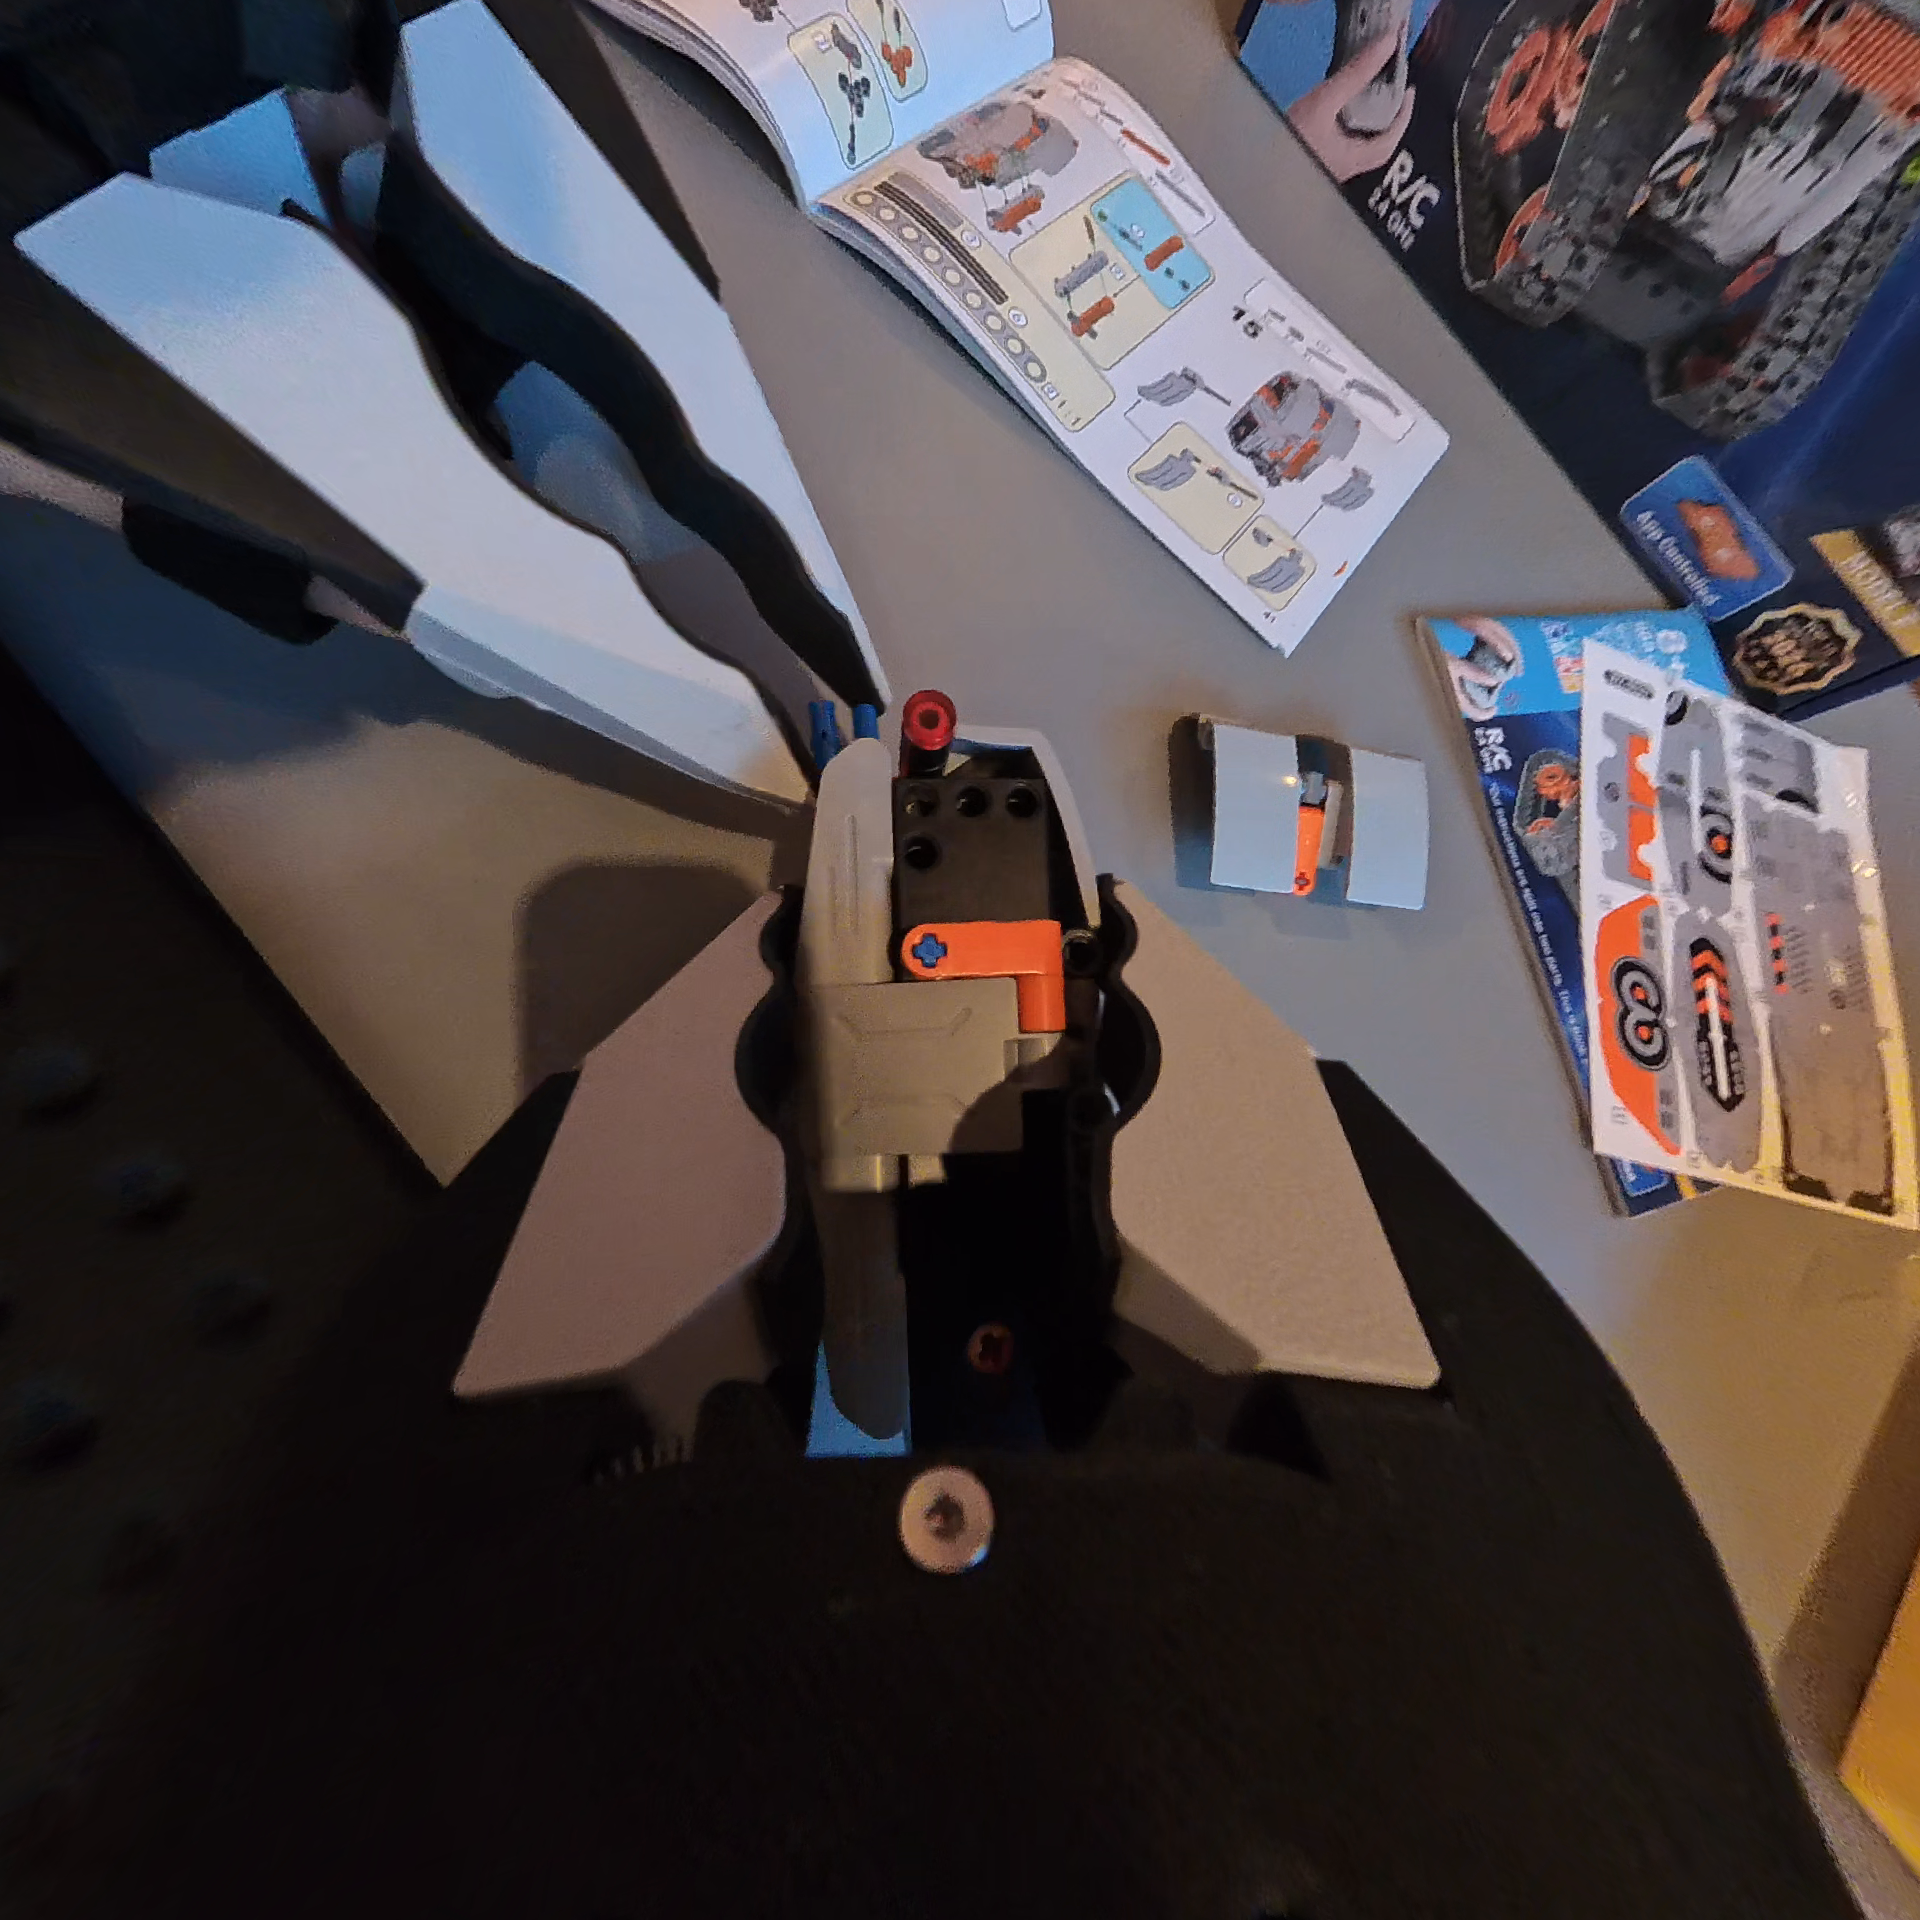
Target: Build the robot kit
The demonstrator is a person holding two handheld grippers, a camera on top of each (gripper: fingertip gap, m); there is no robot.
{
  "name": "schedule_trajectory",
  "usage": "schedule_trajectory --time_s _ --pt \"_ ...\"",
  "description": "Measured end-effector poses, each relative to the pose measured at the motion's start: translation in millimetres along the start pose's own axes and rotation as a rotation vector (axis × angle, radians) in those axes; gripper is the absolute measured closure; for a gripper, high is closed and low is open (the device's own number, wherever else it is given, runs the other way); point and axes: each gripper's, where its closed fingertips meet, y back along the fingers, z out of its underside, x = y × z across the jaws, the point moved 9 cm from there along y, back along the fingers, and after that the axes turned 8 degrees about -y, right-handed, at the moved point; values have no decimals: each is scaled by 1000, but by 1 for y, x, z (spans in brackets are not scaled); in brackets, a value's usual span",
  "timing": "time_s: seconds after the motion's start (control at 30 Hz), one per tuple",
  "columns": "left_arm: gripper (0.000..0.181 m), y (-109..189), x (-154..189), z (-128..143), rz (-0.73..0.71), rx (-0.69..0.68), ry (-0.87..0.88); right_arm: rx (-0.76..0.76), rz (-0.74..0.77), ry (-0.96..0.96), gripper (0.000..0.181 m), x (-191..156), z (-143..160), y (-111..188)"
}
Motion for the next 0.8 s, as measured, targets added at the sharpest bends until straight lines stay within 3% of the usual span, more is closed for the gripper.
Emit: schedule_trajectory --time_s 0.2,0.33,0.5,0.8 --pt "166 1 3 -2 -75 14 -41 15 -13 -53 128 4 1 -1" --pt "142 -2 3 -2 -89 -1 -25 2 -42 -117 128 9 0 -1" --pt "155 -5 2 -3 -79 0 -71 -9 -108 -198 128 14 0 -1" --pt "158 -7 2 -4 -88 0 -103 -15 -111 -216 128 15 -1 -1"
